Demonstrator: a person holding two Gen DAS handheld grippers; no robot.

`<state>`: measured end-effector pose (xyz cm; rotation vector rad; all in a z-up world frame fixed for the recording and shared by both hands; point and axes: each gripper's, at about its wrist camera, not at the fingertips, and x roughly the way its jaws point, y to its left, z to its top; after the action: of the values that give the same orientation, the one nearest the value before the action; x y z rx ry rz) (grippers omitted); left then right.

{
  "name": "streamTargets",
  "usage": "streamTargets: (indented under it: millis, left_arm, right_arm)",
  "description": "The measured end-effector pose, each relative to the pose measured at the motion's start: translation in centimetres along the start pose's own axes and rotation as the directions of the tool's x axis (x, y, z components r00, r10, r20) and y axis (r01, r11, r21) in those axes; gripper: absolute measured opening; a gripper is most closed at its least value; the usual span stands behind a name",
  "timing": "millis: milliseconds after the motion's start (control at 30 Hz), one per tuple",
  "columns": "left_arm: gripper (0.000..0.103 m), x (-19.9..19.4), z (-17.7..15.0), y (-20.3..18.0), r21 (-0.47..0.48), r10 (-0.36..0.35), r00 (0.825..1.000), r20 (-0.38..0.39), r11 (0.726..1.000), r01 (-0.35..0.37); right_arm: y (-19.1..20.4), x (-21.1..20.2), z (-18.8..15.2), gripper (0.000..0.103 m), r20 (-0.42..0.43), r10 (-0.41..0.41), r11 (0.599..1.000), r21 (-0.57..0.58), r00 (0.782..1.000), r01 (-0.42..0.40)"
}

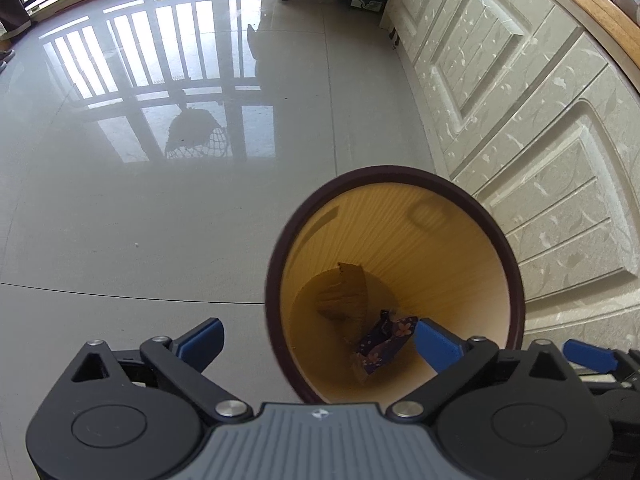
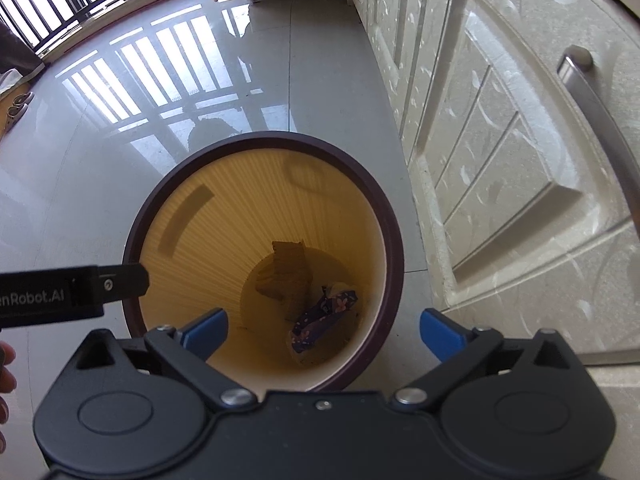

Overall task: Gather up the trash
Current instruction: 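Withdraw both tools from the wastebasket and turn back toward the bench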

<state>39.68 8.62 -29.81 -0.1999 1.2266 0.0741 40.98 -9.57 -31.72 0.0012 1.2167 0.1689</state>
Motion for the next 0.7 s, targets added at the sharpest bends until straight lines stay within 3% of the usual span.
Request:
streamTargets:
  millis: [233, 700]
  left_arm:
    - [0.103, -0.7, -0.8, 1.3, -0.014, 0.044, 0.999, 0.003, 0.999, -0.044]
    - [0.103, -3.1, -2.9, 1.5, 0.076, 0.118, 0.992, 0.051, 0.99, -0.121]
  right_arm:
    - [0.0, -1.2, -0.7, 0.103, 0.021, -0.008, 1.0, -0.002, 1.0, 0.008]
    - [0.0, -3.8, -2.3, 0.103, 0.068, -0.049, 0.998, -0.039, 0.996, 0.052]
